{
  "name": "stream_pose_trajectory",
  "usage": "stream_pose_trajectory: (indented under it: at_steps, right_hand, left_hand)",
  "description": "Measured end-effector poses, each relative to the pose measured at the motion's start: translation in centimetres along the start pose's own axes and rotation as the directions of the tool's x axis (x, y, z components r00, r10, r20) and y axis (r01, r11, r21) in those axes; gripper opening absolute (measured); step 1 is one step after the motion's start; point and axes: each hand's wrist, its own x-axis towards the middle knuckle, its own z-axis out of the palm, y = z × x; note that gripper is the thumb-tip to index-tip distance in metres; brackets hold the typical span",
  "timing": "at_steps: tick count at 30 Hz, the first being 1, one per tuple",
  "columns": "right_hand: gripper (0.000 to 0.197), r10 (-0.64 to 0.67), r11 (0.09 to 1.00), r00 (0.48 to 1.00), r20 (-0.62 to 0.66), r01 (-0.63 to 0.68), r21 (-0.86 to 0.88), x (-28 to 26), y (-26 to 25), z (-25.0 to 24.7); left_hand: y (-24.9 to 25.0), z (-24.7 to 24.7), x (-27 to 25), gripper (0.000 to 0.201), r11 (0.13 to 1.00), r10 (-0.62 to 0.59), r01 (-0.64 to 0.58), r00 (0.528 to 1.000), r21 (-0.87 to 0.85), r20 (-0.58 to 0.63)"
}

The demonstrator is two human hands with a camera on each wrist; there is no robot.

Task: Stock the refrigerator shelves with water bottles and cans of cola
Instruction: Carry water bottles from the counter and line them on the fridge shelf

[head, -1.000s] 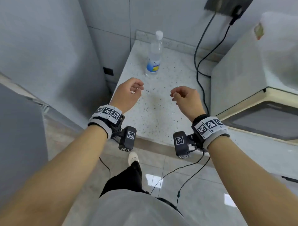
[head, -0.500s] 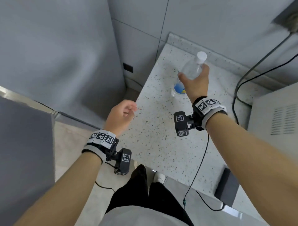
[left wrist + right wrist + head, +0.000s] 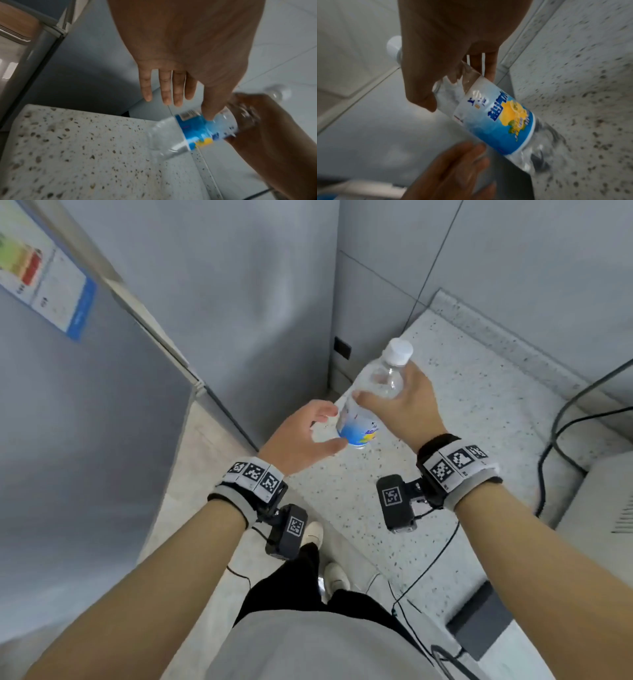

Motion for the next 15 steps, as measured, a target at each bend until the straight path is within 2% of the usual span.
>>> stream_pose_trajectory:
  at_steps: [3, 7, 9, 11, 13, 15]
  right_hand:
    - [0.043, -0.122, 0.992, 0.979, 0.163, 0.124, -0.002, -3.3, -3.2, 1.5]
    - [0.045, -0.233, 0.972, 0.918, 0.32, 0.211, 0.101, -7.7, -5.6, 3.3]
    - [0.039, -0.264, 0.962, 0.858, 0.441, 0.206, 0.177, -9.6, -6.2, 4.5]
    - [0.023, -0.304, 0.941, 0.782, 0.544, 0.156, 0.302, -11.7, -6.7, 5.5]
    - [0.031, -0.338, 0.916, 0.742, 0.579, 0.119, 0.383, -13.6, -6.8, 6.9]
    - [0.032, -0.295, 0.934, 0.711, 0.639, 0.073, 0.35, -15.3, -6.7, 9.1]
  left_hand:
    - [1.7, 0.7, -2.8, 0.056, 0.997, -0.036, 0.03, 0.995, -0.07, -0.093]
    - [2.5, 1.3, -8.6, 0.041, 0.995, -0.051, 0.025, 0.959, -0.097, -0.28]
    - [1.9, 1.4, -11.9, 0.036, 0.986, -0.115, 0.057, 0.917, -0.16, -0.381]
    - [0.8, 1.4, -15.6, 0.034, 0.975, -0.159, 0.065, 0.871, -0.212, -0.465]
    - [-0.5, 1.0, -19.5, 0.036, 0.955, -0.206, 0.051, 0.823, -0.292, -0.529]
    - [-1.7, 0.5, -23.5, 0.042, 0.927, -0.278, 0.055, 0.767, -0.372, -0.578]
